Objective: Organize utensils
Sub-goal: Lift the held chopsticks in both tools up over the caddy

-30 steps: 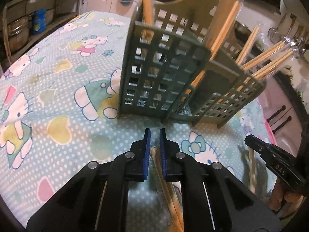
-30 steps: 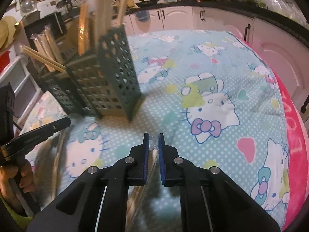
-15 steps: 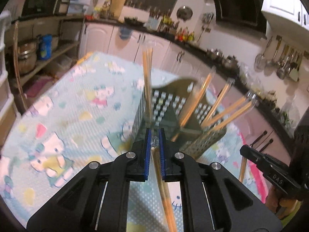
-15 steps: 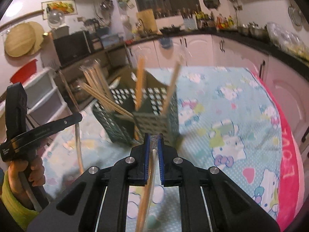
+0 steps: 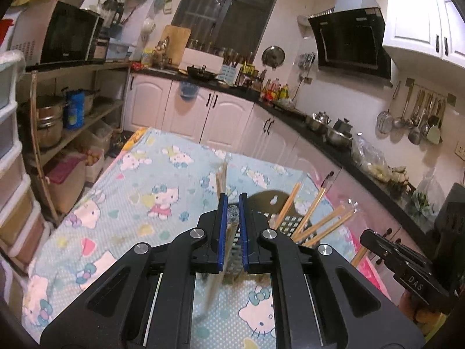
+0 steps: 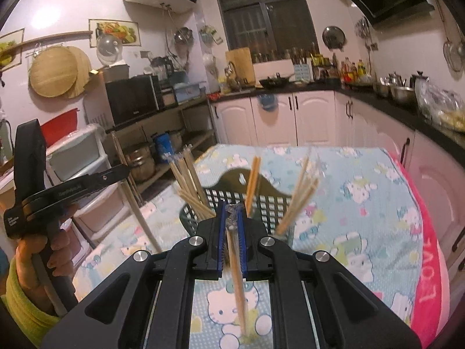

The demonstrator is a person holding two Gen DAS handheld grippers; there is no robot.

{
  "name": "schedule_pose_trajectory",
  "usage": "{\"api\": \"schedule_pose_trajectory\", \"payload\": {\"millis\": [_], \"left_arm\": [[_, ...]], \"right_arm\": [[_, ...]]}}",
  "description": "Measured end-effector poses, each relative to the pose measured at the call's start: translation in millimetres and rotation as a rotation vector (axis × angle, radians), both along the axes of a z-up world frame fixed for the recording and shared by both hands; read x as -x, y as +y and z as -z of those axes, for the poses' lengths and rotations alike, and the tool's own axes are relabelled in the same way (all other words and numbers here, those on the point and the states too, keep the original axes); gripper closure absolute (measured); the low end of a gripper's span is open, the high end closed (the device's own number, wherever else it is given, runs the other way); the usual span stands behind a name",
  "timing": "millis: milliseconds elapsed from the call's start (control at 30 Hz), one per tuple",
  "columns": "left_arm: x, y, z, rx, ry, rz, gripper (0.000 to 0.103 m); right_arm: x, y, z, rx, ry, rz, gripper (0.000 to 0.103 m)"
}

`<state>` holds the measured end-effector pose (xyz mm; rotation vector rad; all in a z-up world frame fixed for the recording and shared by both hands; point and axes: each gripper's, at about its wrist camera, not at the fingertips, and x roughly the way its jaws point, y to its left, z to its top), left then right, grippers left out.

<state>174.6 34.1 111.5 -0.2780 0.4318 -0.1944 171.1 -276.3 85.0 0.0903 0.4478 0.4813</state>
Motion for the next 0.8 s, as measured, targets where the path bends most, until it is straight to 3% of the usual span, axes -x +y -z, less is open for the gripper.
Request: {"api": "schedule_pose_trajectory", "payload": {"millis": [467, 800], "left_arm": [[-1, 3, -56, 0.001, -0.113, -0.002, 0.1], [-12, -16, -92, -0.009, -0.189, 0.0, 0.1]], "right_arm": [[-8, 6, -54, -0.045, -0.118, 0.003, 0.095], [-30, 2, -85, -0.08, -0.167, 0.033, 0.095]]}}
